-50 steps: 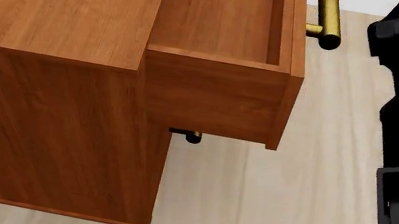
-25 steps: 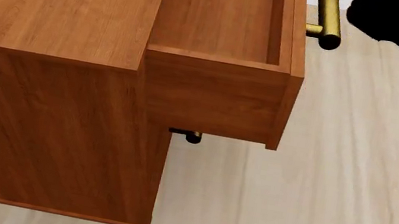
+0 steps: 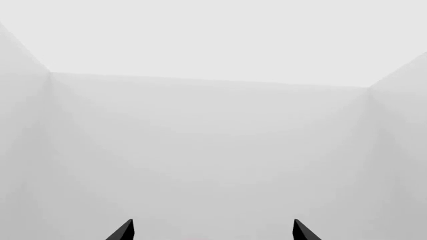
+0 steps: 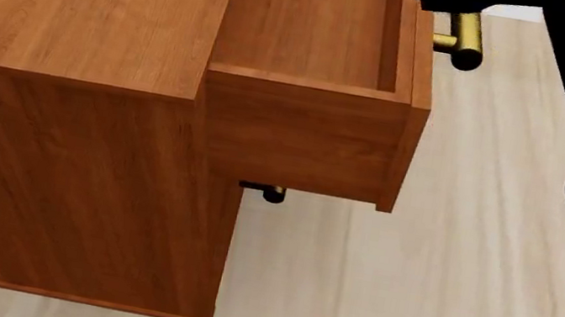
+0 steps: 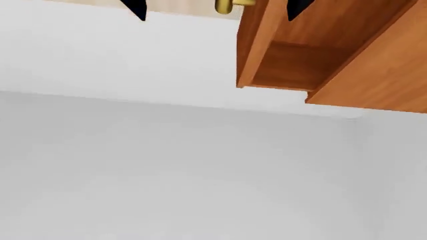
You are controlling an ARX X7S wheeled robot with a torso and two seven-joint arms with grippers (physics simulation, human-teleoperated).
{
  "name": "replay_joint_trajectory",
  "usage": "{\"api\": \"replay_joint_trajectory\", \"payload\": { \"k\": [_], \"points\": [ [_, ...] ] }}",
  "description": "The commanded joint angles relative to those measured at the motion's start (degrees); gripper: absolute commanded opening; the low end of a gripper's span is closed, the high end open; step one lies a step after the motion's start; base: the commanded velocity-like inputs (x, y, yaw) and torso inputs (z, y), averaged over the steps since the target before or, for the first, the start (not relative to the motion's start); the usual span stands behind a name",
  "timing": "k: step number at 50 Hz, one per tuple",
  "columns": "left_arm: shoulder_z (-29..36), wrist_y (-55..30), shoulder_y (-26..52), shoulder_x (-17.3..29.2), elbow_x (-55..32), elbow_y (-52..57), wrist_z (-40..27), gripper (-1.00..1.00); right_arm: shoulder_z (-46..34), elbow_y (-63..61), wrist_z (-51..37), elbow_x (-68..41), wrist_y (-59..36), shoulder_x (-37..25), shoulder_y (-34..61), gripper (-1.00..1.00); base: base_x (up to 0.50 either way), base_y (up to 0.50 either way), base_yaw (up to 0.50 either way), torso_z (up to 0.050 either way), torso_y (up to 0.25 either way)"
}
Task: Close the bottom drawer of the cabinet and open the top drawer.
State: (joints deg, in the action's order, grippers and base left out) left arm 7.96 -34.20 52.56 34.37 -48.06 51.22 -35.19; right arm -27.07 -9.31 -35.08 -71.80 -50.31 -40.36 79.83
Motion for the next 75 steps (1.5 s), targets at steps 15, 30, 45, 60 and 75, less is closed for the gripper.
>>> {"api": "replay_joint_trajectory", "payload": {
  "k": [15,30,45,60,75],
  "points": [
    [0.73,0.41,0.08,0.07,0.16,-0.09,-0.25,1.0,-13.15,3.25,10.67,5.34,-15.4,1.28,18.73,1.0,0.0,0.0,0.0,0.0,0.0],
    [0.6,0.63,-0.03,0.46,-0.12,0.12,-0.62,1.0,-21.25,5.66,18.47,9.4,-18.89,4.02,23.88,1.0,0.0,0.0,0.0,0.0,0.0],
    [0.78,0.83,0.15,0.61,-0.28,0.04,-0.81,1.0,-26.59,7.74,22.95,12.95,-19.16,6.43,26.32,1.0,0.0,0.0,0.0,0.0,0.0],
    [0.54,1.21,0.06,1.01,-0.5,-0.12,-0.93,1.0,-32.65,10.59,27.51,16.55,-18.21,8.66,26.07,1.0,0.0,0.0,0.0,0.0,0.0],
    [0.81,1.52,0.05,1.19,-0.35,-0.34,-0.92,1.0,-36.42,13.25,29.94,19.16,-16.94,9.42,24.96,1.0,0.0,0.0,0.0,0.0,0.0]
  ]
}}
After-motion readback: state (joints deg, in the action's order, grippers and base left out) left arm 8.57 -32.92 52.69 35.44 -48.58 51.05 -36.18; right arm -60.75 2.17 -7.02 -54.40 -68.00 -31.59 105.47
